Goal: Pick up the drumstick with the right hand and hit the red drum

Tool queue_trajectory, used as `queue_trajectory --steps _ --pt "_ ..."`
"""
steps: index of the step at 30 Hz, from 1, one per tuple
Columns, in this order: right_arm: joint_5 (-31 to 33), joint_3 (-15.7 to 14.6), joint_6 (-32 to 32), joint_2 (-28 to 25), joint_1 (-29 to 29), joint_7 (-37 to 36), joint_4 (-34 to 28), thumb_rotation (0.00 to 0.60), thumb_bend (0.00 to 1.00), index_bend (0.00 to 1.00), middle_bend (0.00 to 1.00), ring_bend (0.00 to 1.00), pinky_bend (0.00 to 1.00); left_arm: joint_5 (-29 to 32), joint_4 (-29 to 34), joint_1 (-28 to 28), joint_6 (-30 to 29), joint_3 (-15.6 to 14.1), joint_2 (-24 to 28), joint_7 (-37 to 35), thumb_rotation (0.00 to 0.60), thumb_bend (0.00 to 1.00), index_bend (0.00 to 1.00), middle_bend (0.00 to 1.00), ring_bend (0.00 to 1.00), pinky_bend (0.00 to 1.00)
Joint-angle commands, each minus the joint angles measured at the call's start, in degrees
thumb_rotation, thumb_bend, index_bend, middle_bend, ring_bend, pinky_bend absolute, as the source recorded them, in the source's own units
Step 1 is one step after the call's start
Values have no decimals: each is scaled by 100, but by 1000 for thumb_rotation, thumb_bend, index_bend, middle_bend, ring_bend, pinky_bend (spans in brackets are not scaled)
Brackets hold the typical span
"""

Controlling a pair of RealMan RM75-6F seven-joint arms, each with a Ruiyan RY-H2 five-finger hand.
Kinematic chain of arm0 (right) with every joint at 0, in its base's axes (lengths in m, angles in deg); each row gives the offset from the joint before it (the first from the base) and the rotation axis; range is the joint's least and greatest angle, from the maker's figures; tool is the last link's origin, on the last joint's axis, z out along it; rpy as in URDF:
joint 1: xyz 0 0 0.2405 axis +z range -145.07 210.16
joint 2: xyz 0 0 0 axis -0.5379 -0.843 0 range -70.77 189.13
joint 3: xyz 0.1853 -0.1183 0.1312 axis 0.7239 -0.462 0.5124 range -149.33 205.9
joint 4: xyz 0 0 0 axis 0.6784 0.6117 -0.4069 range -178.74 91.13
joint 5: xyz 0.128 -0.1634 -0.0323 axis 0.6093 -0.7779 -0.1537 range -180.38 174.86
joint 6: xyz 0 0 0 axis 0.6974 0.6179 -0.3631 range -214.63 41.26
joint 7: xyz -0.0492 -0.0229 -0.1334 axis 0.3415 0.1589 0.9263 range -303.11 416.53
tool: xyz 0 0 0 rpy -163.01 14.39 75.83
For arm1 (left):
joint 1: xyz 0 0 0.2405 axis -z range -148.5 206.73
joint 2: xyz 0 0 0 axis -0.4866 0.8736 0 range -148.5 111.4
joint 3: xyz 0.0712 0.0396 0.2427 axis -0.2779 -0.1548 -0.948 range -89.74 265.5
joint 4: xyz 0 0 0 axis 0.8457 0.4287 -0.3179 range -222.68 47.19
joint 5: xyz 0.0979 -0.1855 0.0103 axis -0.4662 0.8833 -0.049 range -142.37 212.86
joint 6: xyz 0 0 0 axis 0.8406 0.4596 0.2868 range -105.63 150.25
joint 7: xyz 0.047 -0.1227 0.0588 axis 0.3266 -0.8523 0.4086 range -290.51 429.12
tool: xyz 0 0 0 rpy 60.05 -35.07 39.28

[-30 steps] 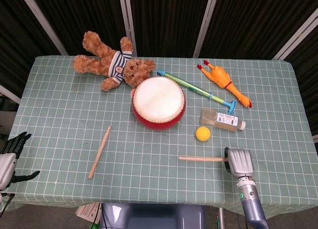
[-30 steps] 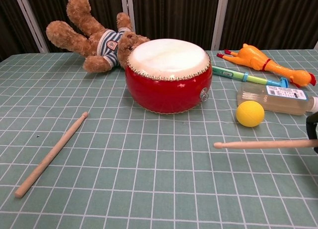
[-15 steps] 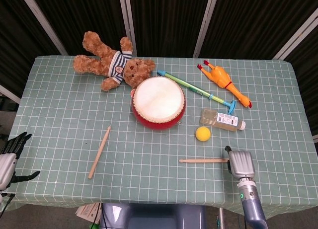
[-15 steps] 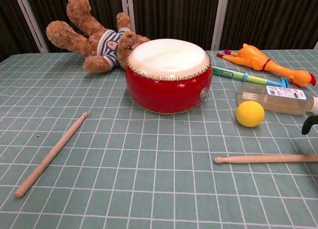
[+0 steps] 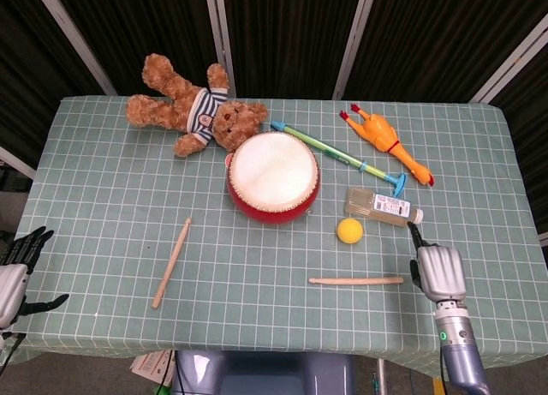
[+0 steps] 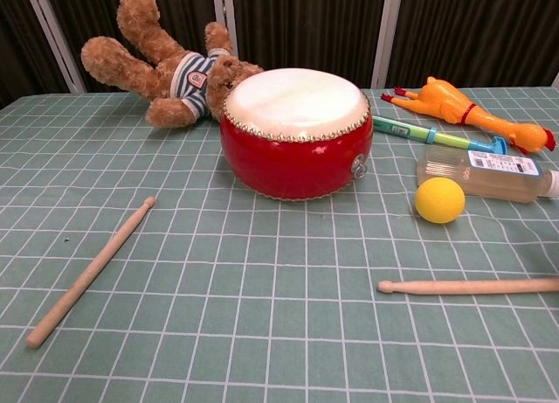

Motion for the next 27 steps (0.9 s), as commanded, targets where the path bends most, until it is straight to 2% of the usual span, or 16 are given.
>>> queue_trajectory --steps 1,3,5,9,14,27 --pt "-837 -114 370 -718 -392 -1110 78 600 387 0 125 171 307 -2 -23 -3 -19 9 -23 40 600 16 0 0 0 0" --pt "-1131 -238 528 -853 -579 -1457 302 600 330 0 40 83 201 0 -39 -4 -39 17 -43 110 600 17 0 0 0 0" --pt "-1352 -349 653 -894 -726 -1630 529 600 303 0 3 42 144 3 -52 -10 -67 26 -67 186 600 16 0 0 0 0" --pt "-1832 -501 958 -934 -989 -1873 979 600 299 0 0 31 128 22 -95 -31 -168 67 -130 367 600 16 0 0 0 0" --pt "-2017 -471 1107 -856 -1169 -2139 1363 600 298 0 0 16 91 -13 -175 -46 -249 85 -179 466 600 16 0 0 0 0" --pt "-1843 -277 682 -817 -1231 -2264 1183 600 299 0 0 16 91 -221 -352 -50 -371 66 -248 478 600 16 0 0 0 0"
